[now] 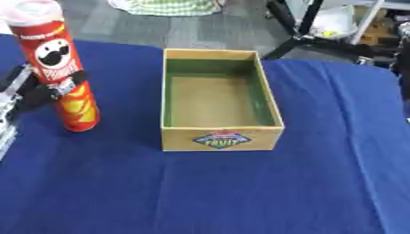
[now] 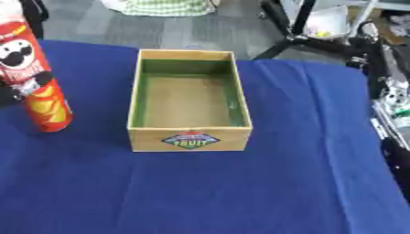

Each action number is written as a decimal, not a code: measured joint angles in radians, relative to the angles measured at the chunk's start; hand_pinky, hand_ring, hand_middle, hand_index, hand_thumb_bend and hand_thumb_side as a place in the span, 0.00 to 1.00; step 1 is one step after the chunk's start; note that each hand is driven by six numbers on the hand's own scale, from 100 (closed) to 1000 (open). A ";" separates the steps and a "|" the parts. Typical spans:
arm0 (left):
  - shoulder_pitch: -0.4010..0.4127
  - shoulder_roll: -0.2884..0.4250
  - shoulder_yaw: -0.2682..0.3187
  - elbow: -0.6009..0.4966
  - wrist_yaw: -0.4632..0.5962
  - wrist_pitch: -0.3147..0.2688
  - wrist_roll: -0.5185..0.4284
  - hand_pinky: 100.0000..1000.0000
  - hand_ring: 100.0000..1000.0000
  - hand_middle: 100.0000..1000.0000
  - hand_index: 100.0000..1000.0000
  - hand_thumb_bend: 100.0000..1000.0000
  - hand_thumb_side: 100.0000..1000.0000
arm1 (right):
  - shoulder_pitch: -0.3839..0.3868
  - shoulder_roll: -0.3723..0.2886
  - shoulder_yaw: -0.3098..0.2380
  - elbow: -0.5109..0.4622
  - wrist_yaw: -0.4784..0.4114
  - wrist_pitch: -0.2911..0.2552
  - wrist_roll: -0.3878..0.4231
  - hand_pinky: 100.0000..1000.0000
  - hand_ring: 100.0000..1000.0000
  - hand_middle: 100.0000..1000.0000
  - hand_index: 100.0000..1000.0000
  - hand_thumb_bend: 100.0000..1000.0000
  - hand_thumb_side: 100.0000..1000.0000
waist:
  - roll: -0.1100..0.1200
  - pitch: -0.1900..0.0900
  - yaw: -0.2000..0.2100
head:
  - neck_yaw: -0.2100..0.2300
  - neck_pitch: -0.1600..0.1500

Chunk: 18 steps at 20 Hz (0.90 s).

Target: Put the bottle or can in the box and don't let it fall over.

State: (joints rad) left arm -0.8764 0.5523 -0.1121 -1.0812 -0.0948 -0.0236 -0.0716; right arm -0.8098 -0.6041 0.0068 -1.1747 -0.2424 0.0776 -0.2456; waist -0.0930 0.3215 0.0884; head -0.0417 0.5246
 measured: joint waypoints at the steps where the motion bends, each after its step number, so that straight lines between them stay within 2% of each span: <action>1: 0.000 0.000 -0.001 -0.001 0.005 0.000 0.001 0.85 0.85 0.67 0.53 0.45 0.54 | 0.000 0.001 0.000 0.000 0.000 0.001 -0.001 0.77 0.78 0.80 0.92 0.00 1.00 | 0.000 0.000 0.000 | 0.000 0.000; 11: 0.000 -0.007 -0.002 -0.017 0.042 -0.002 0.013 0.82 0.82 0.63 0.43 0.27 0.42 | 0.000 0.002 0.000 0.003 0.000 0.003 -0.003 0.77 0.78 0.80 0.92 0.00 1.00 | 0.000 0.000 0.000 | 0.001 0.000; 18: -0.002 -0.007 -0.002 -0.041 0.060 0.004 0.029 0.82 0.81 0.62 0.42 0.28 0.43 | 0.001 0.002 0.000 0.005 0.000 0.003 -0.005 0.77 0.78 0.81 0.92 0.00 1.00 | 0.006 -0.001 -0.001 | -0.004 0.000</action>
State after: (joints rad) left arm -0.8781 0.5449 -0.1140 -1.1223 -0.0347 -0.0201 -0.0423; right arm -0.8092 -0.6024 0.0067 -1.1695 -0.2424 0.0803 -0.2504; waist -0.0867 0.3206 0.0875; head -0.0453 0.5250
